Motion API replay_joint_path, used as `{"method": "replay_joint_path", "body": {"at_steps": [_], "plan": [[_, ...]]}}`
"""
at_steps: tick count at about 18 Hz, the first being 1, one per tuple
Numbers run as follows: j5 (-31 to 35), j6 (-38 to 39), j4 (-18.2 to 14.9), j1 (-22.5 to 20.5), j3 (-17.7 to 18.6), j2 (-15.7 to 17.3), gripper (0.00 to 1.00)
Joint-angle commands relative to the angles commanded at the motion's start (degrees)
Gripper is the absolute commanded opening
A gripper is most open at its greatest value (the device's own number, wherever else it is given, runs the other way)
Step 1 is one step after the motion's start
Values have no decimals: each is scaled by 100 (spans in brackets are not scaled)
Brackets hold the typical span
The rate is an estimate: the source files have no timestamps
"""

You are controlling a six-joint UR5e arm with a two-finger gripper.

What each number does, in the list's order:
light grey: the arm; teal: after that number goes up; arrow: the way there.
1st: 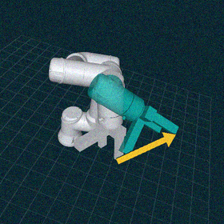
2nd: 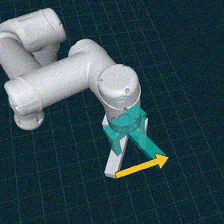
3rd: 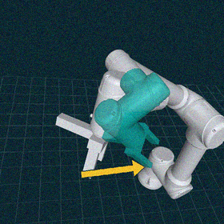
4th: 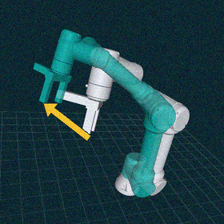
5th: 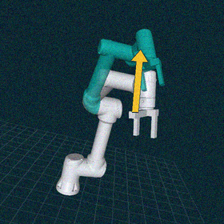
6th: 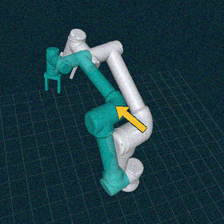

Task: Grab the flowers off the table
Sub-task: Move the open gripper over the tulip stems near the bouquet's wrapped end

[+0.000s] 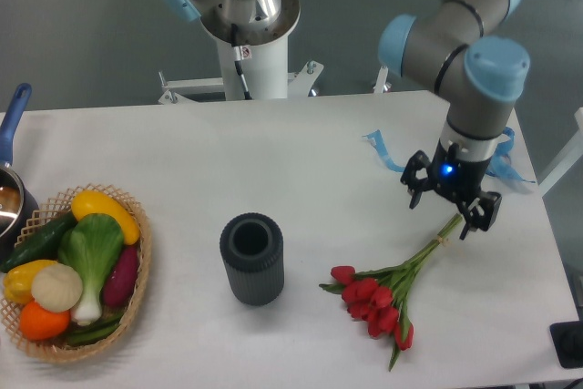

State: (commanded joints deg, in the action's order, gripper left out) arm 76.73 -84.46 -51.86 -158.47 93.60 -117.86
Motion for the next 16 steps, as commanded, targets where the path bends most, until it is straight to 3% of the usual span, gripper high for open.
{"method": "replay_joint_path", "body": {"at_steps": [5, 11, 16], "plan": [[9, 17, 0, 53, 27, -237, 100], [9, 113, 18, 176, -254, -589, 100], [9, 255, 53, 211, -343, -677, 100]]}}
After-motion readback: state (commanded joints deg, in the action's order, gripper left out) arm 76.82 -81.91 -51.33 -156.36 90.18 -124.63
